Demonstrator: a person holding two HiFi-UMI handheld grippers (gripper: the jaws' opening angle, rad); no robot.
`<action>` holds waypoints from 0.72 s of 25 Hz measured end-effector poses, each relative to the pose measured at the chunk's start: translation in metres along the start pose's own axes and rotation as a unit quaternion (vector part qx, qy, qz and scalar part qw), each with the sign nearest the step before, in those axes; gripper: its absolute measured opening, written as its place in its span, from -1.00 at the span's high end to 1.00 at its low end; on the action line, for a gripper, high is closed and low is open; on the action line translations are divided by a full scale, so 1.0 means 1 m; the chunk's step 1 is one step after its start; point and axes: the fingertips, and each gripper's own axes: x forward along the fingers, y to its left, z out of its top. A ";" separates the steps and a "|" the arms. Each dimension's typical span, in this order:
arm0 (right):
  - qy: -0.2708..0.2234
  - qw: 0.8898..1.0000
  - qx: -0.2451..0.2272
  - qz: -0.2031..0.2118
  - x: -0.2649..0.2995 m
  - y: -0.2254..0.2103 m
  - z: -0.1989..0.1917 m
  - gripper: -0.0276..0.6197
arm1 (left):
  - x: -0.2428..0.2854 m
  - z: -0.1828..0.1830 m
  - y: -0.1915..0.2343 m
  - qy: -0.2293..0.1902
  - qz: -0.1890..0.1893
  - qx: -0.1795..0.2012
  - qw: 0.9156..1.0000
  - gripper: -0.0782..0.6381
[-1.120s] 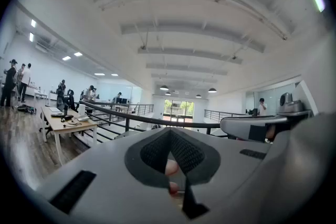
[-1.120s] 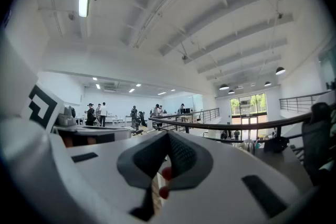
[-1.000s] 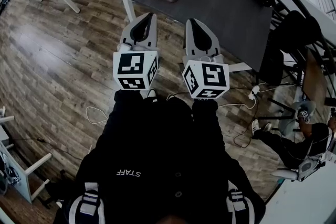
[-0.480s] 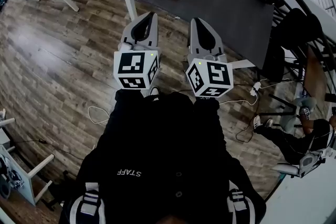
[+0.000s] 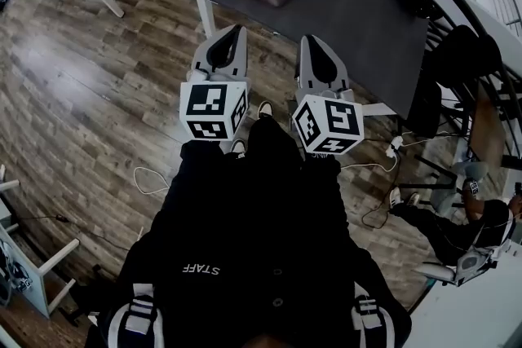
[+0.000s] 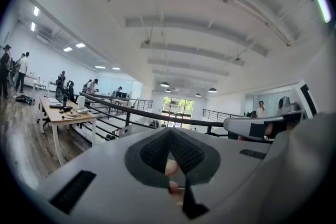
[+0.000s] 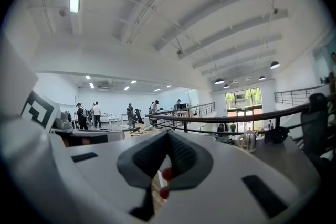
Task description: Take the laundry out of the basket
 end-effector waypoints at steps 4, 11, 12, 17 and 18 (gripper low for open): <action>0.001 1.000 0.012 0.009 0.030 -0.010 -0.006 0.88 | 0.024 -0.005 0.015 0.008 0.013 0.004 1.000 0.78; -0.006 0.999 0.027 0.034 0.118 -0.035 -0.004 0.88 | 0.098 0.004 0.052 0.005 0.042 0.014 0.999 0.78; -0.007 0.999 0.026 0.039 0.132 -0.040 -0.001 0.88 | 0.113 0.007 0.056 0.004 0.046 0.015 0.999 0.78; 0.000 0.998 0.019 0.063 0.206 -0.074 0.010 0.88 | 0.192 0.021 0.072 0.006 0.062 0.014 0.998 0.78; 0.003 0.998 0.020 0.067 0.221 -0.083 0.013 0.88 | 0.208 0.023 0.075 0.008 0.064 0.013 0.998 0.78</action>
